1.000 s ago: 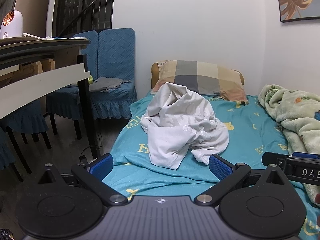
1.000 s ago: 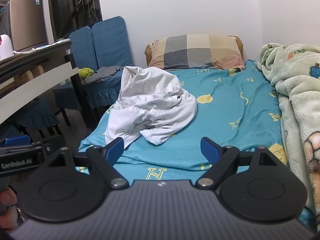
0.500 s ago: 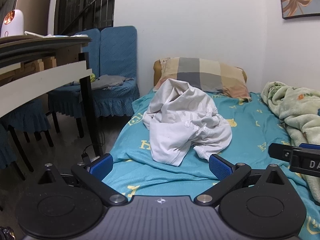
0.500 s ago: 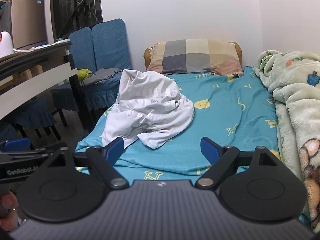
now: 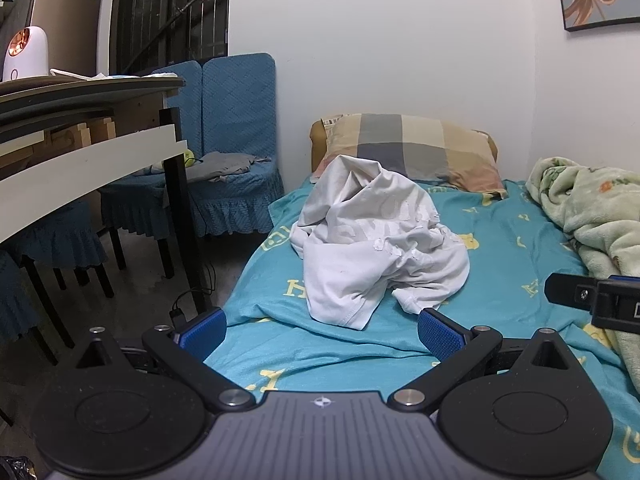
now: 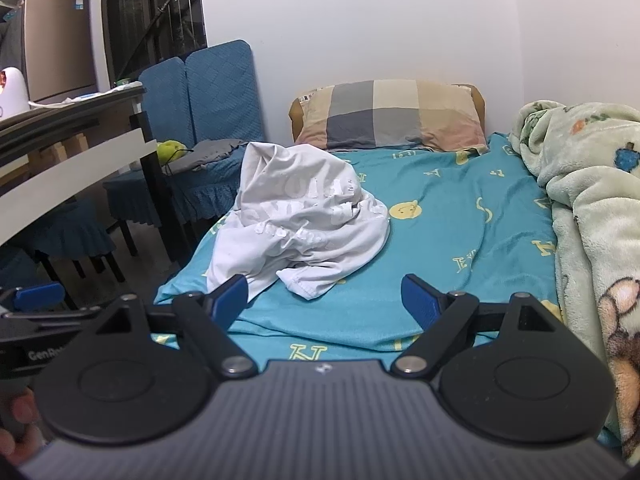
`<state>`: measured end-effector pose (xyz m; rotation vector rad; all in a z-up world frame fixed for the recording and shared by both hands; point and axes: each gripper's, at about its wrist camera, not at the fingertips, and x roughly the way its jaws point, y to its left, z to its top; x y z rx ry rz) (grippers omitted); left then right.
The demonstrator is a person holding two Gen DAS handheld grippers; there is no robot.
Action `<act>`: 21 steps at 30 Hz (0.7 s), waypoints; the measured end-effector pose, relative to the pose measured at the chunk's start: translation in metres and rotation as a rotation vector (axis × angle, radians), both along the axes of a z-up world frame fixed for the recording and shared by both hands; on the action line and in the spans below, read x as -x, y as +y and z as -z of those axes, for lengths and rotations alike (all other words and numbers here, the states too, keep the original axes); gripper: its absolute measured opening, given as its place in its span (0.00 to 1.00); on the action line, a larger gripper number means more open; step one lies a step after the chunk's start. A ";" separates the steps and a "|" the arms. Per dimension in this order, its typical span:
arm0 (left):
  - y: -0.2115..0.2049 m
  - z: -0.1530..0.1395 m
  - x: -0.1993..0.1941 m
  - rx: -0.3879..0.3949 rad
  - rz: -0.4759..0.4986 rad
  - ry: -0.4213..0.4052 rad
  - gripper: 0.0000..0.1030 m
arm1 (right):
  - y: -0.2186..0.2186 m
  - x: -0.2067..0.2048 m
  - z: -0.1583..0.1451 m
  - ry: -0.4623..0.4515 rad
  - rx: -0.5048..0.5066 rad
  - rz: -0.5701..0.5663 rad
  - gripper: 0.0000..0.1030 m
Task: Fold clothes
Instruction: 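Approach the crumpled white T-shirt with both grippers open, then grasp the white T-shirt hem with the left gripper while the right gripper approaches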
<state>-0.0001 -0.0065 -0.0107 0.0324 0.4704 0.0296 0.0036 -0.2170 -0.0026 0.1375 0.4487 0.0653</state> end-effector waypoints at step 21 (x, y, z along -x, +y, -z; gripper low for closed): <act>-0.026 0.045 -0.069 -0.073 0.028 0.139 0.95 | -0.011 -0.003 0.002 0.042 -0.019 0.049 0.83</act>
